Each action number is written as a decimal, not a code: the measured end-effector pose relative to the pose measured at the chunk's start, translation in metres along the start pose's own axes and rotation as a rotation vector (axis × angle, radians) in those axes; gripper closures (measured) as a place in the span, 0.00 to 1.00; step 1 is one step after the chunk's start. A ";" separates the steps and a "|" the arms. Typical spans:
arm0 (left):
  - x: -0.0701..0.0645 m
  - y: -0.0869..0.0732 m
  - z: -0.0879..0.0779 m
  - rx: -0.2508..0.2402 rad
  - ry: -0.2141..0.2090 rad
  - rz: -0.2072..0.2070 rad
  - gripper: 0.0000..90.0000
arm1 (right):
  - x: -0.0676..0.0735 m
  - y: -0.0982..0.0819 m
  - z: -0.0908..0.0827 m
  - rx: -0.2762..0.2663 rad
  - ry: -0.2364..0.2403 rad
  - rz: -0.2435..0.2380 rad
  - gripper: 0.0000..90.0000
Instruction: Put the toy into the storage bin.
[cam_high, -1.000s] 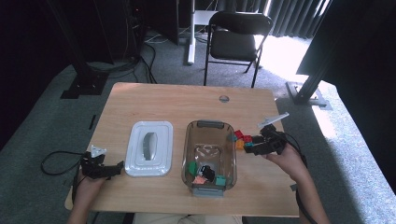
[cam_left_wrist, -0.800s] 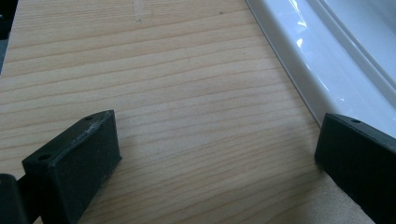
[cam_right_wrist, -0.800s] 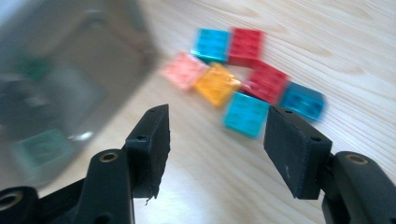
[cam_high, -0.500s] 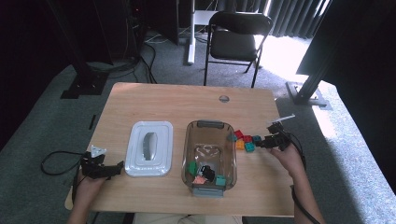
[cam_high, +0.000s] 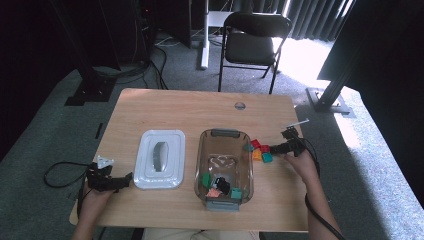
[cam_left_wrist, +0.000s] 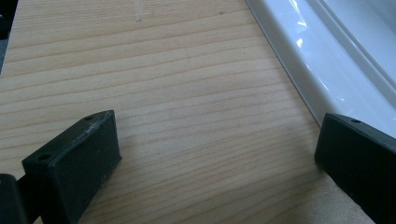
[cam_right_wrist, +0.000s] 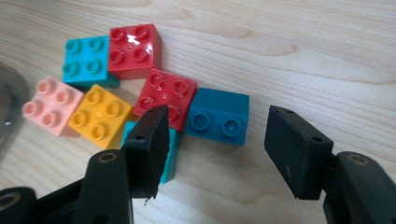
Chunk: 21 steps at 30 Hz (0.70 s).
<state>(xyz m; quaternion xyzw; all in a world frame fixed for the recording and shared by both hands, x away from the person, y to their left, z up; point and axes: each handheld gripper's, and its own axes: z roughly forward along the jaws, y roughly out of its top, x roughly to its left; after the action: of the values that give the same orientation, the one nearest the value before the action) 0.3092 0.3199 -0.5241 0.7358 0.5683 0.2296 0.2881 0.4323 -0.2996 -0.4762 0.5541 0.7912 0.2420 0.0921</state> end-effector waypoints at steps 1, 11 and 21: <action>0.000 0.000 0.000 0.000 -0.001 0.000 0.01 | 0.000 0.001 0.002 0.004 -0.005 0.001 0.46; 0.000 0.000 0.000 0.000 -0.001 0.000 0.01 | 0.000 0.004 0.012 0.040 -0.003 -0.026 0.61; 0.000 0.000 0.000 -0.001 -0.001 0.000 0.01 | 0.000 0.006 0.012 0.054 -0.020 -0.044 0.65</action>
<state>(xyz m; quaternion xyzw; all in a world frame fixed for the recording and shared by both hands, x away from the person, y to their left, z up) 0.3092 0.3199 -0.5241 0.7357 0.5681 0.2295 0.2887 0.4418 -0.2944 -0.4838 0.5413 0.8084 0.2129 0.0904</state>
